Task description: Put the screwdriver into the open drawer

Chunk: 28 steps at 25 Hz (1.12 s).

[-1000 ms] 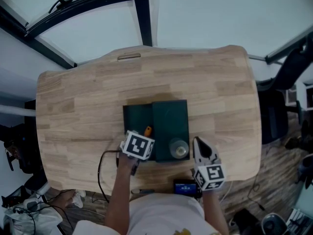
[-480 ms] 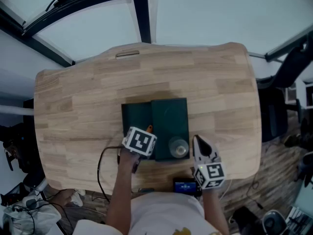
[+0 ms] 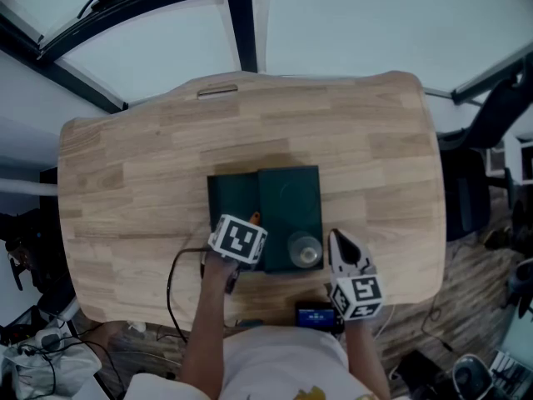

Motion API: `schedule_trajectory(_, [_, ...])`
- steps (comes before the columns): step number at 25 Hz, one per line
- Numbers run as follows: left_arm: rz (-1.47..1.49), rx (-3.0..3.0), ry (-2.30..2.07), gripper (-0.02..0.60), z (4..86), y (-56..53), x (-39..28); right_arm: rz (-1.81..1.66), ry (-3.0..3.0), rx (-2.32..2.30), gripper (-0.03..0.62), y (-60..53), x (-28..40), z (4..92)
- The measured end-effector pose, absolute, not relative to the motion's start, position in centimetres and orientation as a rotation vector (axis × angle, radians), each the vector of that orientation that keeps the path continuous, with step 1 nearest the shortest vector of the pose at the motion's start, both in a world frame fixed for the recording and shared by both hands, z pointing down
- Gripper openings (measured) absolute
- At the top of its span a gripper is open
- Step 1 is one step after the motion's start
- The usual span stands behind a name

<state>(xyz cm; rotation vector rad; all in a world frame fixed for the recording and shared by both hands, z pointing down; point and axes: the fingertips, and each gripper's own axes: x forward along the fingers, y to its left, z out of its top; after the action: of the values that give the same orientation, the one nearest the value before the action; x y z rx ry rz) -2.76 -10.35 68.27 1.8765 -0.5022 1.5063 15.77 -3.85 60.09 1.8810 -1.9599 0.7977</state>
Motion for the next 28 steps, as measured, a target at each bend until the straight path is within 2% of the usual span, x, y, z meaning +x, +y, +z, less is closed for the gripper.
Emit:
schedule_trajectory(10, [1.507,1.880,-0.516,0.104,68.4,-10.5,-3.1,0.830,-1.967,1.876,-0.003,-3.6,15.7,60.5])
schedule_trajectory(28, [1.306,1.905,-0.527,0.106,67.4,-10.3,-2.1,0.818,-1.979,1.882,-0.003,-3.6,15.9,59.8])
